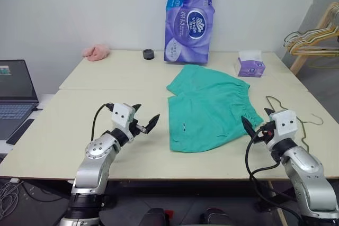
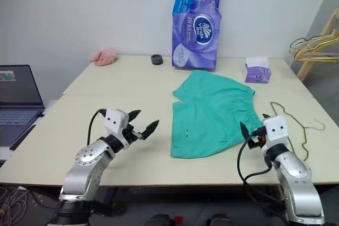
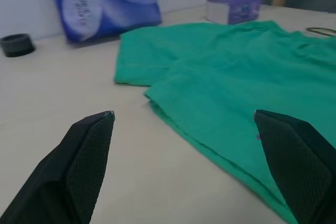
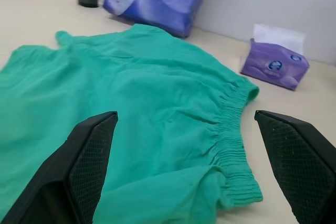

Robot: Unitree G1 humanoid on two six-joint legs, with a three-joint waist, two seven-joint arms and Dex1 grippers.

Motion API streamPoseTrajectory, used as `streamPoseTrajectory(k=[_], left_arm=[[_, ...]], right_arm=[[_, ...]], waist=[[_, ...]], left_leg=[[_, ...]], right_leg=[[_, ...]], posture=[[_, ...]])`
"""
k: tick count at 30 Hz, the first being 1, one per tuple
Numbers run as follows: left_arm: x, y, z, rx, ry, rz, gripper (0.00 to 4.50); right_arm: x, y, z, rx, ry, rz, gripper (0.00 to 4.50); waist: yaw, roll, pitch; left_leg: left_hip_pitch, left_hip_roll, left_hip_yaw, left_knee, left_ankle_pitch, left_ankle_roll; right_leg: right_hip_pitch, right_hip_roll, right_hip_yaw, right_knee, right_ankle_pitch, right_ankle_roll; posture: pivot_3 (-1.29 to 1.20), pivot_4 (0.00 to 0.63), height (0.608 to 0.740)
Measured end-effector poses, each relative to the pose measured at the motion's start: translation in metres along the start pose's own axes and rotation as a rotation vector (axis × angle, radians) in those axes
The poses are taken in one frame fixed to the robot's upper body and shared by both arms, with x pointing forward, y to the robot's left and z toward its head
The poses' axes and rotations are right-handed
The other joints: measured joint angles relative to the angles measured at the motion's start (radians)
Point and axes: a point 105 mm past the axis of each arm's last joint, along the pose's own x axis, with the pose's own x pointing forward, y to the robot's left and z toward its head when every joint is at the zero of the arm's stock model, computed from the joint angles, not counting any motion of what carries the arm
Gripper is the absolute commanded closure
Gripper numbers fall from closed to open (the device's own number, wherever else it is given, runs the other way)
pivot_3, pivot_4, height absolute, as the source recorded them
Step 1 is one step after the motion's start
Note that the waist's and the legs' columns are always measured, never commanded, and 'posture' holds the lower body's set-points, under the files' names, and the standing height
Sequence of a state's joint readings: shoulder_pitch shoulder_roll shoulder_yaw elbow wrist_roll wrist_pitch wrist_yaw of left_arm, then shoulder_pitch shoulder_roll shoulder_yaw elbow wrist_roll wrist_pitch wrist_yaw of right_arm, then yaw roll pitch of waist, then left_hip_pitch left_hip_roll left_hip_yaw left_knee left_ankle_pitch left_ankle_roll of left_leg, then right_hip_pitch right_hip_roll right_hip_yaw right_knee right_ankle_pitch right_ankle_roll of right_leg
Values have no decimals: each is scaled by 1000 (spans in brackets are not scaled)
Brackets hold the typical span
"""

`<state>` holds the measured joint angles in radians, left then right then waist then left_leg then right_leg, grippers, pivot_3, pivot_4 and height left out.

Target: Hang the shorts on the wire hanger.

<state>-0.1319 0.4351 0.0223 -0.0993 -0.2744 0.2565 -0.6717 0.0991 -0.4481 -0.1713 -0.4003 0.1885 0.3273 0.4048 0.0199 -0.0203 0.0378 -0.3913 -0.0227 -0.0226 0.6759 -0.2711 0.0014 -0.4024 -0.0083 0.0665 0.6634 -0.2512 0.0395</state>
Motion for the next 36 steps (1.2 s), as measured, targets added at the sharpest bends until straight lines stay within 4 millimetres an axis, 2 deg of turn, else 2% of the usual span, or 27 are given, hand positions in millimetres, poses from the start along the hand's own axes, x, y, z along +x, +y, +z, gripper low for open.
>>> streamPoseTrajectory(k=[6, 9, 13, 19, 22, 25, 29, 33, 35, 36], left_arm=[[-3, -31, -13, 43, 202, -353, 8], [-3, -43, -18, 71, 254, -455, 8], [10, -47, -33, 134, 330, -495, 8], [40, -56, -49, 251, 333, -497, 8], [48, -64, -48, 298, 306, -515, 530], [51, -73, -47, 363, 286, -554, 1487], [54, -78, -50, 356, 275, -559, 2686], [55, -69, -50, 336, 278, -517, 3916], [54, -58, -48, 310, 279, -471, 4433], [54, -52, -44, 301, 267, -449, 4480]], right_arm=[[-20, 18, 9, -186, 42, 305, 33], [-28, 27, 7, -206, 67, 400, 33], [-40, 38, 5, -214, 91, 493, 33], [-52, 46, -9, -221, 140, 514, 33], [-54, 48, -13, -235, 149, 514, 0], [-52, 46, -12, -236, 136, 485, 0], [-49, 41, -12, -275, 135, 466, 0], [-36, 19, -18, -434, 177, 440, 0], [-21, 4, -23, -555, 205, 435, 0], [-13, -3, -24, -600, 214, 426, 0]], waist=[[-13, 1, 0], [-23, 1, 0], [-28, 1, 1], [-29, 1, 1], [-38, 1, 0], [-46, 2, 0], [-50, 3, 0], [-59, 3, 0], [-68, 2, 0], [-71, 2, 0]], left_leg=[[0, 0, -1, 0, 0, 1], [2, 0, 0, 0, -1, 1], [13, 1, -1, 0, -4, 3], [14, 0, 0, 1, -5, 2], [15, 0, 0, 1, -6, 2], [15, 0, 0, 0, -6, 2], [16, 0, 0, 0, -6, 2], [17, 0, 2, 0, -7, 3], [17, 1, 1, 0, -7, 3], [17, 1, 1, 0, -7, 3]], right_leg=[[1, 1, -1, 0, -2, 1], [2, 1, 0, 0, -3, 1], [14, 1, -1, -2, -10, 5], [15, 0, 1, -2, -11, 5], [15, 0, 2, -1, -11, 5], [16, 0, 3, -2, -11, 5], [17, 0, 2, -2, -12, 6], [17, 0, 2, -1, -12, 6], [17, 1, 2, -1, -12, 6], [17, 1, 2, -1, -11, 5]], posture=[[-60, 9, 740], [-79, 11, 740], [-102, 15, 740], [-127, 19, 740], [-137, 22, 740], [-141, 25, 740], [-142, 26, 740], [-140, 21, 740], [-126, 18, 740], [-118, 18, 740]])
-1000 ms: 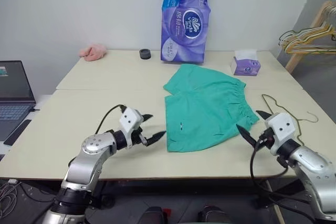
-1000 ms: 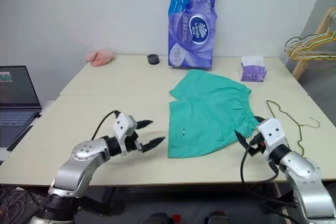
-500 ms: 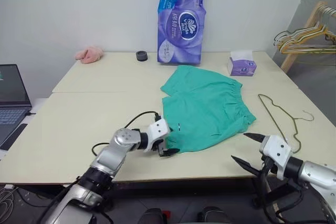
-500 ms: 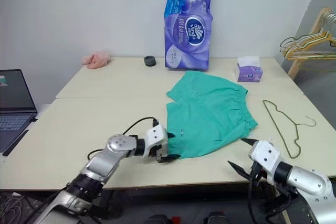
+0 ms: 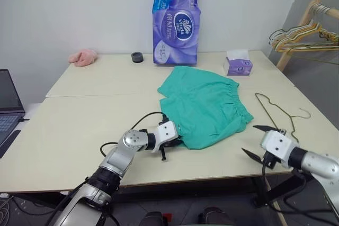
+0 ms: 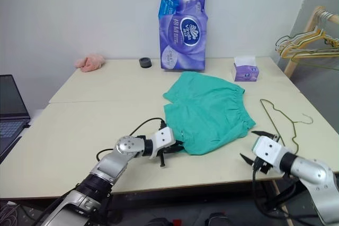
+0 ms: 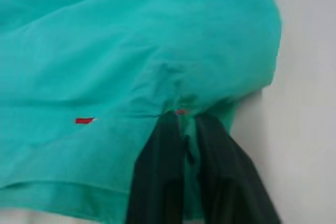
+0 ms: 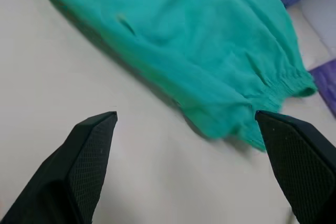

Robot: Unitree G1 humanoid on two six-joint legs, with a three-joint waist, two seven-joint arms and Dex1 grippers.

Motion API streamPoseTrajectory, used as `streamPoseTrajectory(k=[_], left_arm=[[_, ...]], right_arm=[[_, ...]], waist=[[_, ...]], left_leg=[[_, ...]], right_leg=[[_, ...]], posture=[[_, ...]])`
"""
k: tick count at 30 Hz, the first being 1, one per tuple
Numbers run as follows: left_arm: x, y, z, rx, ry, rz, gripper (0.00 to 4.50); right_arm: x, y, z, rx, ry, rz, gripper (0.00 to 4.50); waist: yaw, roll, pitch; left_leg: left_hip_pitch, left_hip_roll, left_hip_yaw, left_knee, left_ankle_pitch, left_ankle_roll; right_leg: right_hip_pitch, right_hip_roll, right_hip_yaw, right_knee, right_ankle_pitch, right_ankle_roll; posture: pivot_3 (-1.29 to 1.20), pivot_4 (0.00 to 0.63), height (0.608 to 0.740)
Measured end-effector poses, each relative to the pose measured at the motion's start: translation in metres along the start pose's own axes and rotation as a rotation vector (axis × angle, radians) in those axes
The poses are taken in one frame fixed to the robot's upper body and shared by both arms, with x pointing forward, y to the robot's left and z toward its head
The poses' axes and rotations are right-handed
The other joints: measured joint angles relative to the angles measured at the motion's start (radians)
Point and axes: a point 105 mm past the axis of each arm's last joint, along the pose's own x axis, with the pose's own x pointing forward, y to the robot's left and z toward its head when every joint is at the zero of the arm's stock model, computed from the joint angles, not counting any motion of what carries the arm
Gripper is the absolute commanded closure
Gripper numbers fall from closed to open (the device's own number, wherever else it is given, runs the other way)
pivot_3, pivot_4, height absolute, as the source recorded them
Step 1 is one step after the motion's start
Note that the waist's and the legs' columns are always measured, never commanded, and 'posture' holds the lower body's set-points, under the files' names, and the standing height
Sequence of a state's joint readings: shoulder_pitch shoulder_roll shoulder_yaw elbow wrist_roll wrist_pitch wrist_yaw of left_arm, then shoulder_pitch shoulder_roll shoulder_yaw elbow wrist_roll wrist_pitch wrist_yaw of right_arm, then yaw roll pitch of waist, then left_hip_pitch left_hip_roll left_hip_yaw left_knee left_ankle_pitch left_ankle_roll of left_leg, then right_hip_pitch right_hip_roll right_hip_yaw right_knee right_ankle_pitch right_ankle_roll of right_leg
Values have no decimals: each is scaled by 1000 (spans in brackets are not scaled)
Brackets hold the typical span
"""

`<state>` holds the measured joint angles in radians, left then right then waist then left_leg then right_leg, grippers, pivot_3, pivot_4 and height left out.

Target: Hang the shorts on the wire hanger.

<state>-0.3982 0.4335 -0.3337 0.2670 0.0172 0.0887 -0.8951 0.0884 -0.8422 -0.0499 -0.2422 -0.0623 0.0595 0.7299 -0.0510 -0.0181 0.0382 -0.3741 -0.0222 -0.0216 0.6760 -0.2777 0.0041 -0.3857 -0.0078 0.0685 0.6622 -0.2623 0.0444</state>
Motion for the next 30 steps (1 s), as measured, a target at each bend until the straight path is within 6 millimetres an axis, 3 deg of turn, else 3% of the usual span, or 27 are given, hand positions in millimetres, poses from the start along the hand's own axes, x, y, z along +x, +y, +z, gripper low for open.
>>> streamPoseTrajectory(k=[6, 13, 19, 22, 30], left_arm=[[-22, 31, 20, -30, -81, 116, 4480], [-26, 30, 35, -32, -124, 122, 4480], [-26, 28, 35, -37, -124, 115, 4480], [-27, 28, 34, -34, -118, 110, 4500], [-45, 33, 20, -11, -52, 108, 4500]], right_arm=[[27, -32, -17, -234, 65, 56, 0], [63, -35, -19, -426, 66, 150, 0], [87, -43, -20, -501, 79, 152, 0], [91, -47, -23, -524, 88, 154, 591], [91, -39, -34, -511, 94, 202, 3381]], waist=[[-4, 0, 0], [-5, 0, 0], [-6, 0, 0], [-6, 0, 0], [-8, 0, 0]], left_leg=[[0, 0, 0, 0, -1, 1], [0, -1, 1, 0, -2, 1], [0, -2, 0, 0, -2, 1], [0, -2, -1, 0, -2, 1], [0, -2, -1, 0, -2, 1]], right_leg=[[0, -1, 1, 0, 1, -2], [0, -2, 2, 1, 1, -3], [0, -8, 3, 1, 1, -3], [0, -8, 3, 1, 2, -3], [0, -9, 3, 2, 1, -3]], posture=[[-75, 14, 740], [-61, 13, 740], [-55, 13, 740], [-52, 13, 740], [-38, 13, 740]])
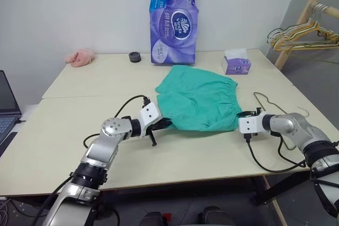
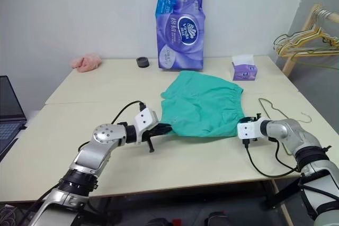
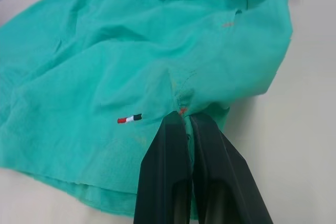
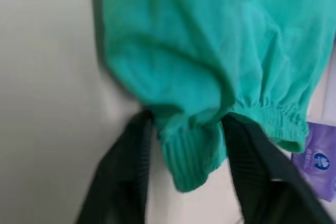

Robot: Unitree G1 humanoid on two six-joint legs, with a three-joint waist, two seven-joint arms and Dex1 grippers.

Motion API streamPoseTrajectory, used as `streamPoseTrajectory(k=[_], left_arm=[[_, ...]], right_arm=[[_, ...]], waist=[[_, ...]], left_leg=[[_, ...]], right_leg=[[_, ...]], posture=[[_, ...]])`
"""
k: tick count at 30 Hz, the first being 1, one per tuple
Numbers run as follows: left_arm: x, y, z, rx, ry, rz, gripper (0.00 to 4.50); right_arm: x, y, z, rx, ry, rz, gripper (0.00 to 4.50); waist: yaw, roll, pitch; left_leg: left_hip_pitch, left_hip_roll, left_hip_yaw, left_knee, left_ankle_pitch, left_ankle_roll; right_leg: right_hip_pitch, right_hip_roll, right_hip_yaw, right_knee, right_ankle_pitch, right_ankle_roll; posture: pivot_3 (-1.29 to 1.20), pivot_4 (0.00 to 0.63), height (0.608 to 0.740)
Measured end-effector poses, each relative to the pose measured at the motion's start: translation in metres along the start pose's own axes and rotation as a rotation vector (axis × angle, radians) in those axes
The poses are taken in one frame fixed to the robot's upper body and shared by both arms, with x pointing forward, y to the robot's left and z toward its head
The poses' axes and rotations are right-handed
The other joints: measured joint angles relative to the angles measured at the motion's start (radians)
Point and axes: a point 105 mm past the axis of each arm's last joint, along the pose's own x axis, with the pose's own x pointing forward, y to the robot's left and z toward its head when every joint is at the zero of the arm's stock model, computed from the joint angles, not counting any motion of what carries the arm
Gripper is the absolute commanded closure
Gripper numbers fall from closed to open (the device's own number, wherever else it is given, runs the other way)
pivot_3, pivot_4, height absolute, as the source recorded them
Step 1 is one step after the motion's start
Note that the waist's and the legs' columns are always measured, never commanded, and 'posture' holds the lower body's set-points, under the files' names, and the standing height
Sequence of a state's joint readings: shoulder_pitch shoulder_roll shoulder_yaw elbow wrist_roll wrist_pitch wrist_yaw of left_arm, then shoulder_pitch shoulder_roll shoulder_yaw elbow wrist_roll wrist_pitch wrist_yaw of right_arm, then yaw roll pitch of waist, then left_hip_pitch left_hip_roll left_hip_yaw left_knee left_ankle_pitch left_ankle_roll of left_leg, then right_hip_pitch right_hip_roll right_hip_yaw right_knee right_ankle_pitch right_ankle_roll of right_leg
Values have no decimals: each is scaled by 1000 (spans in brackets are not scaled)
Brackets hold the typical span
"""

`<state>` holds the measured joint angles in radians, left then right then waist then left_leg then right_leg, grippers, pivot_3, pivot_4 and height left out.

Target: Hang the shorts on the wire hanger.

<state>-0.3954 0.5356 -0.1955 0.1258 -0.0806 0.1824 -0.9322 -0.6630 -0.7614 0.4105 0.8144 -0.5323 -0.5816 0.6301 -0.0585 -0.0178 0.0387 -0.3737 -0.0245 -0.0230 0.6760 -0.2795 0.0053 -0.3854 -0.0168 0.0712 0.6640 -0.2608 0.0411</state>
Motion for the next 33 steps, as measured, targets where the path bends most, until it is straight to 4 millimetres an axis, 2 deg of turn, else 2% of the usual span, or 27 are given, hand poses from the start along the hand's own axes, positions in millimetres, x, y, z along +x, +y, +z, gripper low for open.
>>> streamPoseTrajectory(k=[3, 8, 12, 14, 18, 22, 28, 33], left_arm=[[-7, 3, -3, 9, 19, -1, 4500], [-14, -3, -8, 1, 41, -46, 4500], [-36, -21, -21, -40, 115, -170, 4500], [-45, -32, -23, -68, 139, -236, 4500], [-74, -56, -33, -167, 231, -394, 4500], [-108, -88, -35, -250, 321, -597, 4500], [-118, -111, -34, -275, 330, -720, 4500], [-123, -124, -32, -281, 325, -786, 4500]], right_arm=[[4, -9, 7, -24, -18, -28, 4459], [12, -34, 27, -72, -71, -106, 4485], [14, -34, 43, -88, -134, -110, 4485], [13, -26, 51, -94, -174, -85, 4485], [1, 6, 64, -71, -252, 9, 4485], [-29, 37, 73, -39, -296, 99, 4485], [-67, 61, 84, 30, -286, 259, 4485], [-92, 71, 93, 88, -264, 353, 4485]], waist=[[-1, 0, 0], [-2, 0, 0], [-3, 1, 1], [1, 1, 1], [3, 2, 3], [1, 6, 7], [3, 8, 13], [2, 6, 17]], left_leg=[[0, 0, 0, 0, 0, 0], [0, 0, -1, 0, 0, 0], [0, 0, -1, -1, 0, 0], [0, 0, -1, 0, 0, 0], [-1, 0, -2, 0, 0, 0], [0, 0, -1, 0, -1, 1], [7, 1, 0, -1, -2, 2], [10, 1, 0, -1, -3, 3]], right_leg=[[0, 0, 0, 0, 0, 0], [0, 0, 0, 0, 0, 0], [-1, 0, -1, 1, 0, 0], [-1, -1, -1, 0, 0, 0], [0, -1, -2, 0, -1, 0], [0, -2, -2, 0, -5, -2], [6, -1, -2, 1, -11, 2], [8, -1, -3, 1, -15, -4]], posture=[[-29, 11, 740], [-23, 12, 740], [-34, 16, 740], [-39, 18, 740], [-67, 27, 740], [-74, 31, 740], [-109, 37, 740], [-120, 37, 740]])
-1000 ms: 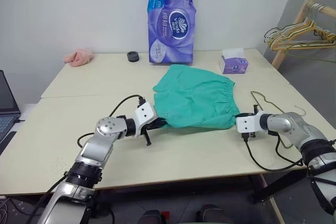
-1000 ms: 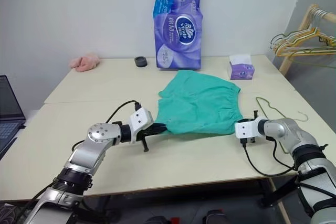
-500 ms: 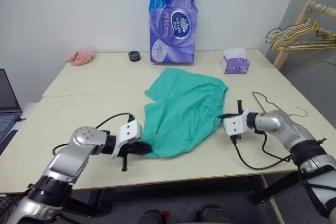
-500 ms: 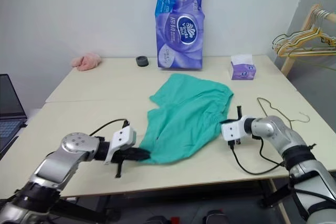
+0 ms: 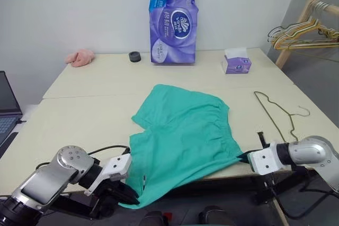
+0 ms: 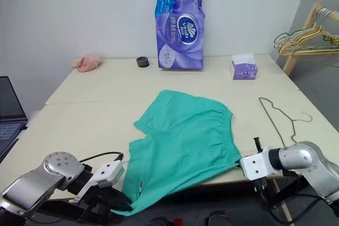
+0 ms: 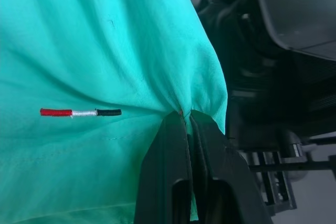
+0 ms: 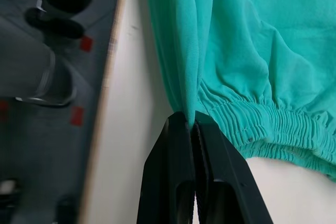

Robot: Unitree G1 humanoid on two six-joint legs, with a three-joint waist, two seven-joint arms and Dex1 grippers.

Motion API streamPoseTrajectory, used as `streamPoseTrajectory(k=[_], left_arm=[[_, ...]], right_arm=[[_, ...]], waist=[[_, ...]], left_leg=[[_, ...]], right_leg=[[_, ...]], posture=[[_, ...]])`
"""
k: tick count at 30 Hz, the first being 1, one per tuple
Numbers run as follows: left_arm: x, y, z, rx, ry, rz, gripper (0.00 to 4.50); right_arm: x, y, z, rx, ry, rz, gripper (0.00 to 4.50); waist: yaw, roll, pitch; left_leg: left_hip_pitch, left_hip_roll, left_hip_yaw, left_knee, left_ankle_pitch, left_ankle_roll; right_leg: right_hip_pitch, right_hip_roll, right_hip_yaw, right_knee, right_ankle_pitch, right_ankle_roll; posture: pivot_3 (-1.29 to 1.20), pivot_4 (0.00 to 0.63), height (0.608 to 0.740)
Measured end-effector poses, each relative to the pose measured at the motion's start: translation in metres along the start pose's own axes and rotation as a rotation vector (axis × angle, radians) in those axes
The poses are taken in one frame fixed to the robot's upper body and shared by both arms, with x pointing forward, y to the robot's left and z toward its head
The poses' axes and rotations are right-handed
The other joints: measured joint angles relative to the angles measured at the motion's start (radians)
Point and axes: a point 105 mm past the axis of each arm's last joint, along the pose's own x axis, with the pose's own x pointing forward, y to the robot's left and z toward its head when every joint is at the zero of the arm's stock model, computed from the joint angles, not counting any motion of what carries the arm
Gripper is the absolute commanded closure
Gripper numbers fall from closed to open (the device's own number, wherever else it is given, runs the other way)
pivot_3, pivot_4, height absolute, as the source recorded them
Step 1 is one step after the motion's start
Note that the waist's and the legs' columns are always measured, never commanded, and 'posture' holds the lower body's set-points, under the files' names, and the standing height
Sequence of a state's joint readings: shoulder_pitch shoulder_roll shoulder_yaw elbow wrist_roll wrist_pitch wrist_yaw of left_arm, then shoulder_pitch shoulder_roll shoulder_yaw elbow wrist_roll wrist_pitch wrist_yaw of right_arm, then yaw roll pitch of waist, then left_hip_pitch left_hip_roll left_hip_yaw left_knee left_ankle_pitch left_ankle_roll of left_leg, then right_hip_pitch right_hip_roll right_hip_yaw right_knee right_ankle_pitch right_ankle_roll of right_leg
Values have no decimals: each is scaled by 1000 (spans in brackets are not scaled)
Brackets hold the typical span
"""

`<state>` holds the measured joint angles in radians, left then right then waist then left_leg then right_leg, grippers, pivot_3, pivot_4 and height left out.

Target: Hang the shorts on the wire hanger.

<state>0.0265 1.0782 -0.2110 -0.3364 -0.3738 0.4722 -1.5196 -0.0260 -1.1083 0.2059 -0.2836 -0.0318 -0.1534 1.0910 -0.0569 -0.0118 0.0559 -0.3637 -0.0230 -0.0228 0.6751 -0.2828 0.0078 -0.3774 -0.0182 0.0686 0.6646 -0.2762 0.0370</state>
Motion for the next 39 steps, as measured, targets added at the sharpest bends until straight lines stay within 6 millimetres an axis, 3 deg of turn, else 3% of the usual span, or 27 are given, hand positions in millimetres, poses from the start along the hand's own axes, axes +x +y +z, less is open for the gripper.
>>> streamPoseTrajectory(k=[13, 14, 17, 25, 28, 29, 31, 34, 37, 39], left_arm=[[4, -13, -2, -1, 22, -65, 4500], [6, -14, -2, -7, 21, -74, 4256], [8, -13, 0, -16, 6, -68, 3479], [11, -5, 7, -2, -25, -28, 1064], [12, -1, 13, 17, -51, -10, 128], [13, 2, 17, 23, -68, 2, 26], [14, 12, 29, 49, -131, 48, 26], [13, 35, 57, 112, -258, 172, 26], [7, 57, 93, 187, -369, 301, 26], [-2, 68, 111, 215, -412, 367, 26]], right_arm=[[-2, 14, 13, 44, -4, 101, 4485], [-2, 14, 15, 39, -7, 107, 4497], [-3, 13, 18, 6, -17, 128, 3728], [-10, 13, 20, -25, -8, 160, 982], [-18, 11, 24, 11, -27, 144, 969], [-21, 9, 26, 34, -38, 130, 969], [-30, -3, 28, 106, -57, 62, 969], [-52, -39, 19, 294, -95, -199, 969], [-73, -69, -4, 527, -125, -506, 969], [-78, -72, -28, 711, -101, -651, 969]], waist=[[0, -5, 14], [0, -5, 14], [0, -5, 15], [0, -6, 16], [1, -6, 16], [2, -6, 16], [2, -6, 16], [3, -10, 16], [7, -11, 16], [6, -11, 16]], left_leg=[[0, 0, 1, 0, -1, 0], [0, 0, 1, 0, -1, -1], [0, 0, 0, 0, -1, -1], [0, 0, 0, 0, -1, -1], [0, 0, 0, 0, -1, -1], [0, 0, 0, 0, -1, -1], [0, 0, 0, 1, -1, -1], [0, 0, -1, 2, -1, -1], [-1, 0, -1, 2, -1, -1], [-1, -1, -1, 1, -1, -2]], right_leg=[[0, 0, 0, -1, 0, 0], [0, 0, 0, -1, 0, 0], [0, 0, 0, -1, 0, 0], [0, 0, 0, -1, 0, 1], [0, -1, 0, -1, 0, 1], [0, -1, 0, -1, 1, 1], [1, -1, 0, -1, 2, 4], [3, -1, -1, -1, 5, 8], [3, -1, 0, -2, 5, 9], [3, -1, 0, -2, 6, 9]], posture=[[-112, 36, 740], [-112, 35, 740], [-112, 35, 740], [-115, 36, 740], [-115, 36, 740], [-115, 36, 740], [-118, 36, 740], [-123, 37, 740], [-130, 37, 740], [-135, 39, 740]])
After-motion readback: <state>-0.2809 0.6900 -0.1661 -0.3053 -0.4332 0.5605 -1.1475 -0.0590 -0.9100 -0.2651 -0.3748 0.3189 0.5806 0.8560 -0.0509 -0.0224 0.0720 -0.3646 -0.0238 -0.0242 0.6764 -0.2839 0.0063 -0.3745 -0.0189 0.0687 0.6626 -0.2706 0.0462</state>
